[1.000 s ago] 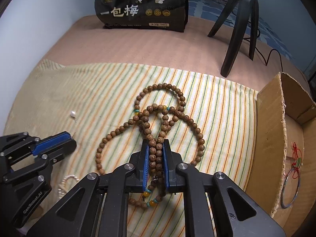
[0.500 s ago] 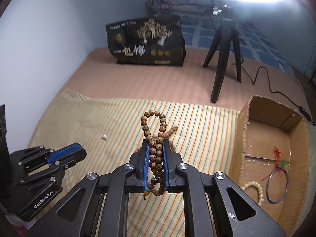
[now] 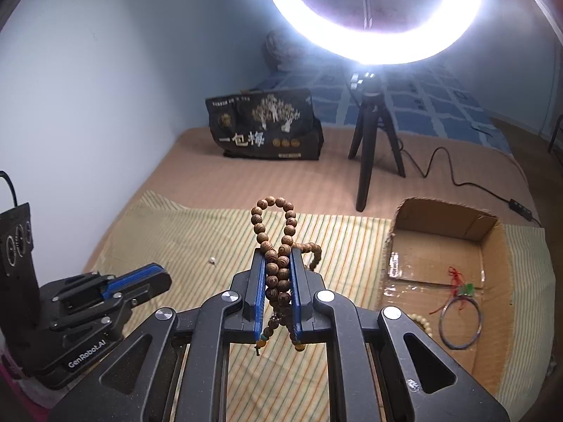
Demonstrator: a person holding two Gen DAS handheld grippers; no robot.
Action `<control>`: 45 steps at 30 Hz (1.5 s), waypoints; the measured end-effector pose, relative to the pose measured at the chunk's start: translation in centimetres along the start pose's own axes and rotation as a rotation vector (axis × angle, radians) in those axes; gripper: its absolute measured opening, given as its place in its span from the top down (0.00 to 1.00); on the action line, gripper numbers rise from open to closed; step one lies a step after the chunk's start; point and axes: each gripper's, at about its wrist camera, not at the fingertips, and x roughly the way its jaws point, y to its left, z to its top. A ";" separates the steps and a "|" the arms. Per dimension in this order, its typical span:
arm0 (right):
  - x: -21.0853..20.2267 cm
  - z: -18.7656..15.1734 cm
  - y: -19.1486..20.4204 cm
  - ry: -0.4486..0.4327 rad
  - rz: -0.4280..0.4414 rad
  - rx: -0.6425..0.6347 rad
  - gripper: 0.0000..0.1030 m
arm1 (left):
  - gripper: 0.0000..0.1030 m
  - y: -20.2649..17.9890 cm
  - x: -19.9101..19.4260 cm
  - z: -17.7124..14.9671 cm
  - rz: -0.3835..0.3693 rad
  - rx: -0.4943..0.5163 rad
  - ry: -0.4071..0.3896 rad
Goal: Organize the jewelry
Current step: 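Carry the earring in the left tool and mala in the right tool to the box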
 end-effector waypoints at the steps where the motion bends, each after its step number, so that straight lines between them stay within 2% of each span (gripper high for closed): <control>1: -0.5 0.0 -0.1 -0.008 0.001 0.000 0.90 | 0.94 -0.5 -0.3 0.1 -0.006 0.004 -0.005; 10: -4.4 0.1 -2.1 -0.074 -0.009 0.015 0.90 | 0.94 -4.7 -1.9 1.0 -0.050 0.061 -0.062; 21: -7.0 0.2 -7.4 -0.119 -0.100 0.073 0.90 | 0.94 -9.0 -0.5 1.0 -0.119 0.078 -0.070; 32: -7.1 -0.3 -12.8 -0.106 -0.185 0.133 0.90 | 0.94 -13.6 3.7 0.3 -0.151 0.145 -0.017; 45: -5.6 -0.6 -16.6 -0.070 -0.226 0.179 0.90 | 0.94 -15.4 8.6 -0.5 -0.129 0.175 0.055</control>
